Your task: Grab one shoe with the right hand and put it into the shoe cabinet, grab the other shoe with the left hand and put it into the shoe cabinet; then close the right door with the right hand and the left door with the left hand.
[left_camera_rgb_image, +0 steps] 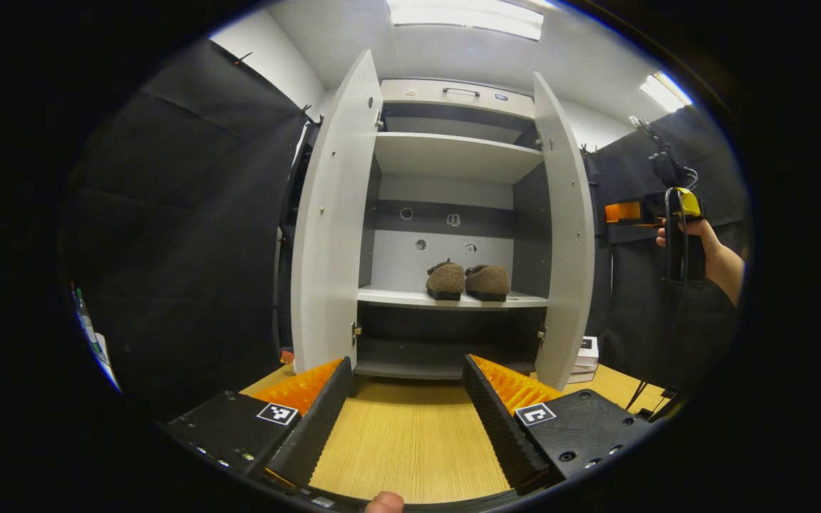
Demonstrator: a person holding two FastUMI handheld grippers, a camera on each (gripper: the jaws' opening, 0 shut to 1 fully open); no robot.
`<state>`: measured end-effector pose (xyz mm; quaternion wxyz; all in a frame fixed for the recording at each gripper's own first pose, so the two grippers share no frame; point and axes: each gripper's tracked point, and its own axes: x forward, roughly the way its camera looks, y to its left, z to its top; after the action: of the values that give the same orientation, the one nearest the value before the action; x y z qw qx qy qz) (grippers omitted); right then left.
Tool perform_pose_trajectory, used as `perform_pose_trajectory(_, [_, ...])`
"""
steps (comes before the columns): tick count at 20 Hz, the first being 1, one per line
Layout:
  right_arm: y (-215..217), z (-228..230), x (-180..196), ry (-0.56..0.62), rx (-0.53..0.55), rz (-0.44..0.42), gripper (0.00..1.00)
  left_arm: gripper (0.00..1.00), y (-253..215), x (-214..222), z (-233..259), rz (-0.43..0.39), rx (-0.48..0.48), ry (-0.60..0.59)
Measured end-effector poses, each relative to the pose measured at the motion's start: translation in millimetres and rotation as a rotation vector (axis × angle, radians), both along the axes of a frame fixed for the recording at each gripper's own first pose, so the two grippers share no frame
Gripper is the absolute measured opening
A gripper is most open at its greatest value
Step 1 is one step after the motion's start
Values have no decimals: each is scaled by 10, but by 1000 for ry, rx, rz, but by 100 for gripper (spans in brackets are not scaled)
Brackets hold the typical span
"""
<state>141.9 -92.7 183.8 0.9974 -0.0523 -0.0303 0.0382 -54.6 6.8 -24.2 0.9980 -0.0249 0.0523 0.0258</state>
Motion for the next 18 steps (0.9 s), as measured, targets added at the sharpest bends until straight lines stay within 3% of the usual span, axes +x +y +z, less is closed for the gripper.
perform_pose_trajectory(9, [528, 5, 230, -28, 27, 66, 99, 95, 286, -78, 40, 73, 15, -4])
perform_pose_trajectory(16, [345, -132, -345, -61, 67, 38, 99, 94, 405, 20, 232, 74, 34, -42])
perform_pose_trajectory(17, [288, -197, -449, -75, 76, 19, 99, 99, 362, 26, 245, 66, 31, -43])
perform_pose_trajectory(18, [245, -273, -552, -85, 90, -2, 99, 95, 333, 38, 248, 57, 29, -44])
